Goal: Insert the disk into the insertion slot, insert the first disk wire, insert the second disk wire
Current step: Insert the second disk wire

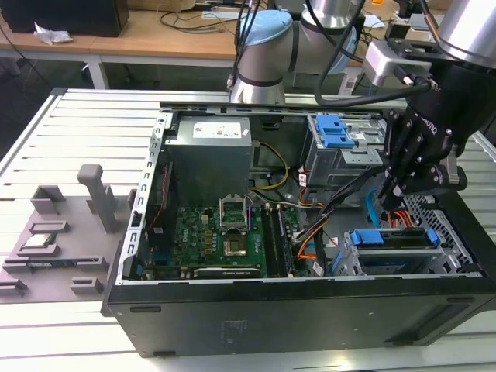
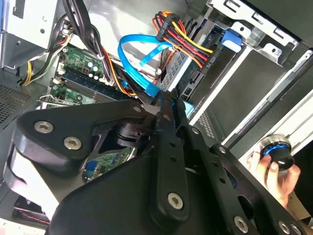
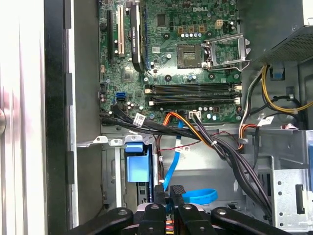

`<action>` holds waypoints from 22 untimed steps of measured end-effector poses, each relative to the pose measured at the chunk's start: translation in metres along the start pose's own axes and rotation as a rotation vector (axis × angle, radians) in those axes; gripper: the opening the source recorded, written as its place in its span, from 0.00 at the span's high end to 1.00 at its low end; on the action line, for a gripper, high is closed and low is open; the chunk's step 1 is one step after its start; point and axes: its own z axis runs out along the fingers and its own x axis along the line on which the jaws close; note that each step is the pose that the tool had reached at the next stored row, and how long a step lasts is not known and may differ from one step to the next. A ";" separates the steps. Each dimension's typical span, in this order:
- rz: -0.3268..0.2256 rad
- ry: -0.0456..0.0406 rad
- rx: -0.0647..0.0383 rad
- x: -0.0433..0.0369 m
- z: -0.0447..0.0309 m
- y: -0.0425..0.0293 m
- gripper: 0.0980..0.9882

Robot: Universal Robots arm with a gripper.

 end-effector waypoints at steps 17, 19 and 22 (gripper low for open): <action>0.000 0.0016 0.000 0.0170 0.0208 -0.0155 0.93; 0.000 0.0016 0.000 0.0167 0.0241 -0.0179 0.93; 0.000 0.0015 0.000 0.0165 0.0259 -0.0199 0.93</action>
